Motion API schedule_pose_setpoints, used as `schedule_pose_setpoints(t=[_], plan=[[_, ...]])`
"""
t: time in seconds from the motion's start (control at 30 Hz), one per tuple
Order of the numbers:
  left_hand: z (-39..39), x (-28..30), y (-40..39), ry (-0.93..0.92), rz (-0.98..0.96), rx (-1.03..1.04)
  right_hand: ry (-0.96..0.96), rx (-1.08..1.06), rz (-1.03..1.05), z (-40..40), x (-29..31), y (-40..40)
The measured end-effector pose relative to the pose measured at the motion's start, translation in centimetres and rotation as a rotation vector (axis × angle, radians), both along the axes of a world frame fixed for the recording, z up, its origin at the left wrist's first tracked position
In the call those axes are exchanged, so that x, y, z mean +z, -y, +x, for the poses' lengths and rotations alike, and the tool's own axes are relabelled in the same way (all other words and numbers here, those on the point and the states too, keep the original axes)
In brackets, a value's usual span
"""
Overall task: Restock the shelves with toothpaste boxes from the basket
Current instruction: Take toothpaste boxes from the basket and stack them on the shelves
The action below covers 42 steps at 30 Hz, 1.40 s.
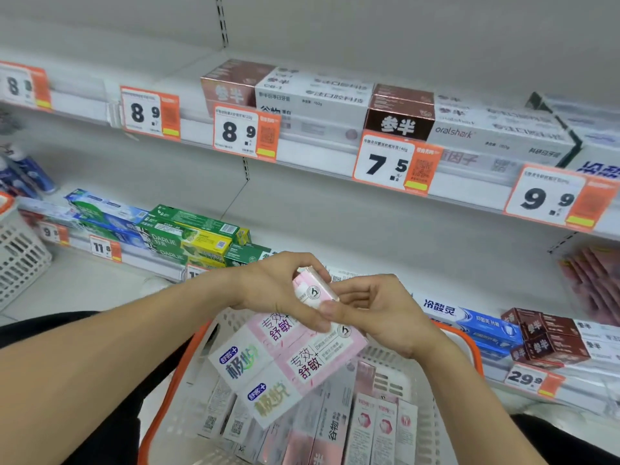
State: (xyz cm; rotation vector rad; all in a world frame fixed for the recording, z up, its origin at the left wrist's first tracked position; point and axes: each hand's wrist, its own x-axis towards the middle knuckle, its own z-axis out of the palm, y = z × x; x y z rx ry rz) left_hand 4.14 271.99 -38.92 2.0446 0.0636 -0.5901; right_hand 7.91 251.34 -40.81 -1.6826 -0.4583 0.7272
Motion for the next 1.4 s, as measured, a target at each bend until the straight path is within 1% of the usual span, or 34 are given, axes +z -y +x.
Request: schedule_pose_setpoints(t=[0.07, 0.13, 0.2, 0.27, 0.37, 0.43, 0.6, 0.63, 0.73, 0.77, 0.83, 0.93, 0.97, 1.03, 1.1, 1.2, 1.27, 1.4], plan=[[0.0, 1.6, -1.0, 0.057, 0.035, -0.008, 0.065, -0.013, 0.032, 0.2, 1.1, -1.0], [0.1, 3.1, -2.5, 0.068, 0.027, -0.027, 0.117, -0.026, 0.054, 0.6, 1.9, -1.9], [0.0, 4.2, -4.8, 0.088, 0.077, -0.04, 0.138, -0.07, 0.067, 1.1, 2.3, -2.3], [-0.3, 4.7, -7.6, 0.102, 0.138, 0.036, 0.092, -0.135, 0.103, 1.6, 2.4, -2.3], [-1.5, 5.6, -11.0, 0.052, 0.141, 0.149, -0.027, -0.267, 0.181, 2.0, 3.1, -2.5], [-2.1, 6.3, -12.6, 0.008, 0.126, 0.189, -0.058, -0.357, 0.247, 2.2, 3.8, -2.9], [-3.6, 8.2, -14.9, 0.041, -0.025, 0.369, -0.095, -0.487, 0.459, 1.7, 7.1, -5.7], [-3.8, 8.7, -15.0, 0.054, -0.099, 0.389, -0.085, -0.496, 0.498, 1.5, 7.9, -6.4], [-4.3, 9.8, -14.4, 0.144, -0.459, 0.436, -0.021, -0.474, 0.574, 1.0, 10.2, -8.7], [-4.3, 10.2, -14.1, 0.184, -0.547, 0.457, 0.001, -0.459, 0.589, 1.0, 10.8, -9.4], [-4.3, 10.5, -13.4, 0.246, -0.628, 0.541, 0.042, -0.405, 0.596, 1.3, 12.0, -10.9], [-3.9, 10.3, -13.4, 0.314, -0.641, 0.71, 0.066, -0.276, 0.527, 1.9, 13.4, -12.8], [-3.8, 10.3, -13.8, 0.334, -0.654, 0.752, 0.07, -0.22, 0.476, 2.3, 13.8, -13.2], [-3.7, 10.2, -14.9, 0.377, -0.673, 0.814, 0.093, -0.091, 0.309, 3.3, 14.9, -14.0], [-3.6, 10.1, -16.1, 0.415, -0.655, 0.837, 0.149, 0.062, 0.108, 4.7, 16.3, -14.8], [-3.6, 10.0, -17.4, 0.458, -0.632, 0.849, 0.317, 0.269, -0.151, 6.3, 19.2, -17.0], [-3.7, 10.2, -18.4, 0.496, -0.659, 0.878, 0.422, 0.315, -0.233, 7.2, 21.4, -19.1], [-3.8, 10.0, -19.9, 0.546, -0.689, 0.906, 0.524, 0.459, -0.339, 8.7, 25.0, -23.5]])
